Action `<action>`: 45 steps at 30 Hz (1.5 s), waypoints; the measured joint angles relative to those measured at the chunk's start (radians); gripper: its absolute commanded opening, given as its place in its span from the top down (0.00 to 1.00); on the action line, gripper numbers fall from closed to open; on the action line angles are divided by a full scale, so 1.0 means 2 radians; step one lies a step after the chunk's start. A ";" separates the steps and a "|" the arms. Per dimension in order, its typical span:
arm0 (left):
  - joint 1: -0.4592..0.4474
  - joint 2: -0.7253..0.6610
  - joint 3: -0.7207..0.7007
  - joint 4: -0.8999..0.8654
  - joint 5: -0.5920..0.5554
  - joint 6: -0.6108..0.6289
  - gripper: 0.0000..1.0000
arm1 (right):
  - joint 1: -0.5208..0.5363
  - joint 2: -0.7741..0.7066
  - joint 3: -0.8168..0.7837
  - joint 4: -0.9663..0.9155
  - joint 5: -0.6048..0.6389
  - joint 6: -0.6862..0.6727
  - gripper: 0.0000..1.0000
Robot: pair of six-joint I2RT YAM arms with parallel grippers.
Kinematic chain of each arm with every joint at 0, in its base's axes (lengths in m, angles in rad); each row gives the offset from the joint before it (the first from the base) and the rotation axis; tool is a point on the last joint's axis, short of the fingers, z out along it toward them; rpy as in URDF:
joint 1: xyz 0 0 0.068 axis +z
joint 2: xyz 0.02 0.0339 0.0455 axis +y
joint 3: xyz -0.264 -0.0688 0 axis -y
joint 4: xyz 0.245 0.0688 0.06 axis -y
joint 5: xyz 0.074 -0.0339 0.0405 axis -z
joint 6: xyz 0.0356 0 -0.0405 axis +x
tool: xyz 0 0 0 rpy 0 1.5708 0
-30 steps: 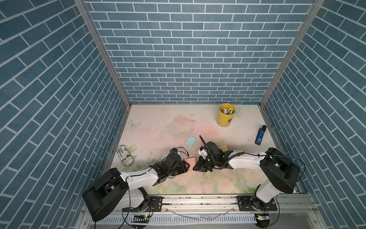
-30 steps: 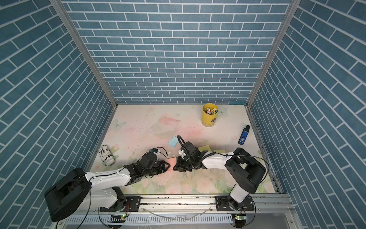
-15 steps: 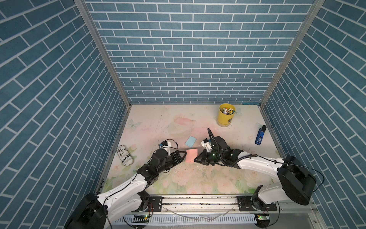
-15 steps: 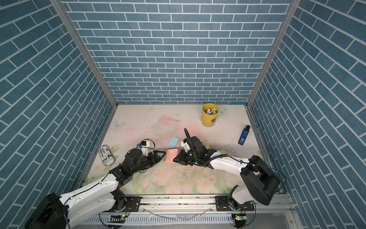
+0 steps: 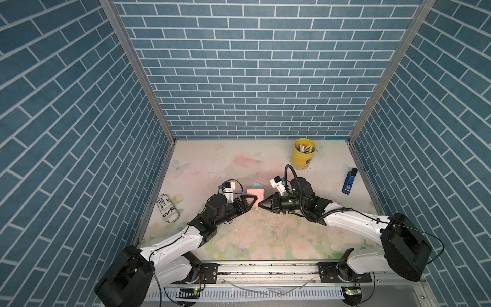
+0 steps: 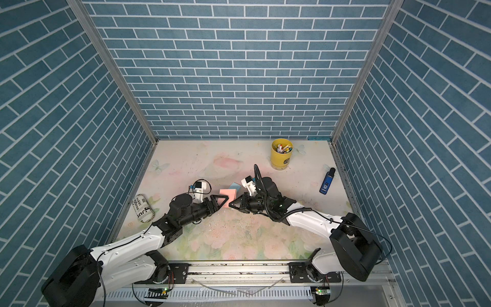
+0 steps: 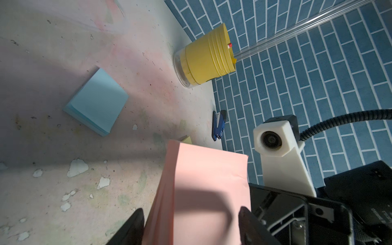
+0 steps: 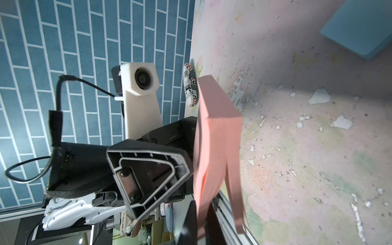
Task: Tear off pages from different memo pads
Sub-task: Pick up the memo pad from the center of the board.
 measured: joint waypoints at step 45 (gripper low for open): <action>0.042 0.049 0.004 0.148 0.068 -0.045 0.80 | -0.049 -0.051 -0.040 0.023 -0.044 0.008 0.59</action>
